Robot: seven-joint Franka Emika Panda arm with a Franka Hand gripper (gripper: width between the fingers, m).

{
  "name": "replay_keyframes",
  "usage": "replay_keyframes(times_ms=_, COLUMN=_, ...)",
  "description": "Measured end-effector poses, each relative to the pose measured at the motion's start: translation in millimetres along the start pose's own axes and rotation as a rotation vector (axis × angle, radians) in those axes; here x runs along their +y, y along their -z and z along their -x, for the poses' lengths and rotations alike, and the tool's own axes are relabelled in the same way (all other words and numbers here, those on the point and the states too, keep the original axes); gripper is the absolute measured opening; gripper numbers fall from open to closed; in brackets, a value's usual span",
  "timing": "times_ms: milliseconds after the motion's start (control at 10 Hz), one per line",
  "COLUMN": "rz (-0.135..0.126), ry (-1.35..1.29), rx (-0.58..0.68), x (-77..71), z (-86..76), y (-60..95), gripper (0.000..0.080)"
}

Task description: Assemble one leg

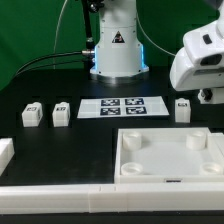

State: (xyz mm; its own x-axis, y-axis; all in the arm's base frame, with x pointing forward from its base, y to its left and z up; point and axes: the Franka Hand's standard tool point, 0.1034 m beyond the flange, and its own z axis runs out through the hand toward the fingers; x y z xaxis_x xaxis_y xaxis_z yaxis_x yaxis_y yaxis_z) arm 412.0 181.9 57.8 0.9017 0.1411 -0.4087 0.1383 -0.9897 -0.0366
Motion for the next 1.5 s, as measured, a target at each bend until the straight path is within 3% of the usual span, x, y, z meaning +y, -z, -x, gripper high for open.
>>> replay_keyframes(times_ms=200, rz=0.008, ry=0.005, rx=0.135, x=6.9, z=-3.2, y=27.3, gripper=0.0292)
replay_keyframes(times_ms=400, rz=-0.011, ry=0.006, rx=0.368, x=22.1, z=-9.4, y=51.9, gripper=0.0293)
replay_keyframes(times_ms=600, rz=-0.011, ry=0.030, rx=0.553, x=48.5, z=-18.0, y=77.5, gripper=0.0294)
replay_keyframes(times_ms=800, rz=0.017, ry=0.077, rx=0.769, x=85.3, z=-42.3, y=106.2, gripper=0.0294)
replay_keyframes(times_ms=900, rz=0.006, ry=0.064, rx=0.822, x=80.4, z=-39.3, y=100.7, gripper=0.0294)
replay_keyframes(times_ms=1000, rz=0.010, ry=0.079, rx=0.789, x=77.2, z=-35.3, y=93.3, gripper=0.0294)
replay_keyframes(times_ms=1400, rz=0.009, ry=0.081, rx=0.848, x=77.3, z=-40.0, y=95.5, gripper=0.0294)
replay_keyframes(times_ms=1500, rz=0.005, ry=0.092, rx=0.838, x=70.4, z=-45.8, y=88.3, gripper=0.0294)
